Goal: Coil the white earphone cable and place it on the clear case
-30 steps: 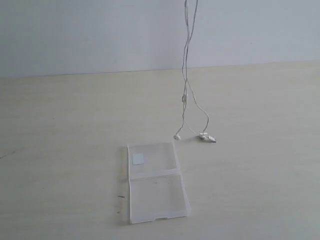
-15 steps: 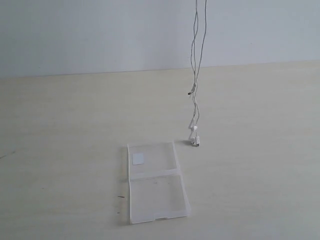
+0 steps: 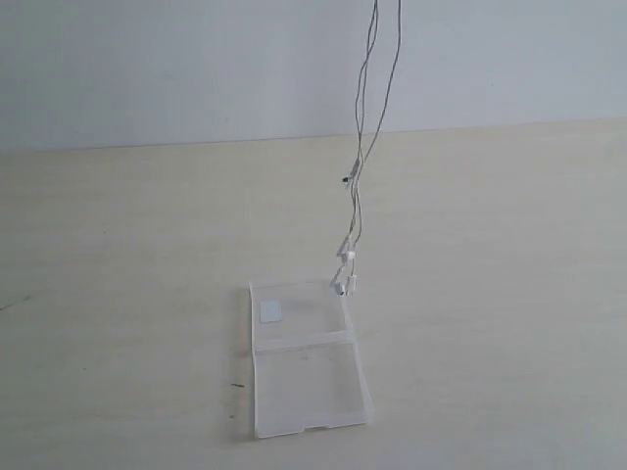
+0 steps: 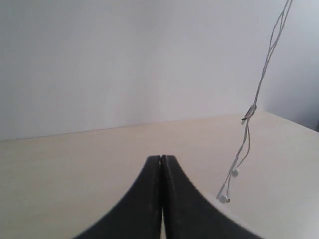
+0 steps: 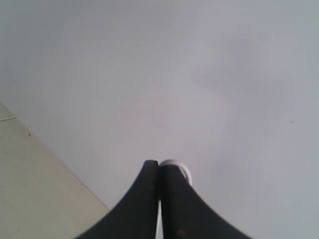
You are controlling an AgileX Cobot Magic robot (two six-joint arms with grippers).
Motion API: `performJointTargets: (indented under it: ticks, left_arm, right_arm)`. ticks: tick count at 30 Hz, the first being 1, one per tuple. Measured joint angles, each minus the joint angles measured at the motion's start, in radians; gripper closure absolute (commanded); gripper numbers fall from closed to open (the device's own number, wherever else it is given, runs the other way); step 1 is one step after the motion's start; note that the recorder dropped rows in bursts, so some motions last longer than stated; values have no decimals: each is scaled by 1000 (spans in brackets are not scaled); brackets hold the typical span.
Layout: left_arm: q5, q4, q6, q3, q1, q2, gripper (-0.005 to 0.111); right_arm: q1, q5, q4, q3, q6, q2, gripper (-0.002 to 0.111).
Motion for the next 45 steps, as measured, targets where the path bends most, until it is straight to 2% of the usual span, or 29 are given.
performJointTargets:
  ticks: [13, 18, 23, 25, 27, 31, 33, 36, 38, 41, 43, 45]
  left_arm:
    - [-95, -2, -20, -15, 0, 35, 107]
    - [-142, 67, -24, -107, 0, 163, 107]
    - [-291, 113, -24, -213, 0, 408, 107]
    - [-333, 119, -18, -260, -20, 502, 107]
    - [-363, 126, 8, -318, -73, 618, 107]
    - [-372, 137, 81, -434, -224, 817, 105]
    - [-374, 137, 108, -499, -290, 900, 98]
    - [-350, 133, 126, -591, -369, 990, 78]
    - [-311, 129, 130, -653, -399, 1037, 59]
    - [-268, 105, 125, -721, -419, 1090, 39]
    - [-254, 71, 123, -753, -431, 1120, 34]
    - [-232, 46, 119, -778, -449, 1147, 34]
  right_arm:
    - [0, -57, 0, 0, 0, 0, 108]
    - [0, -101, 0, 0, 0, 0, 108]
    - [0, -109, 10, 0, 8, 0, 108]
    - [0, -111, 20, 0, 10, 0, 108]
    - [0, -113, 28, 0, 12, 0, 108]
    - [0, -113, 33, 0, 12, 0, 108]
    - [0, -113, 33, 0, 12, 0, 108]
    - [0, -113, 33, 0, 12, 0, 108]
    - [0, -113, 33, 0, 12, 0, 108]
    - [0, -110, 15, 0, 12, 0, 108]
    - [0, -106, 0, 0, 12, 0, 108]
    - [0, -106, -13, 0, 12, 0, 108]
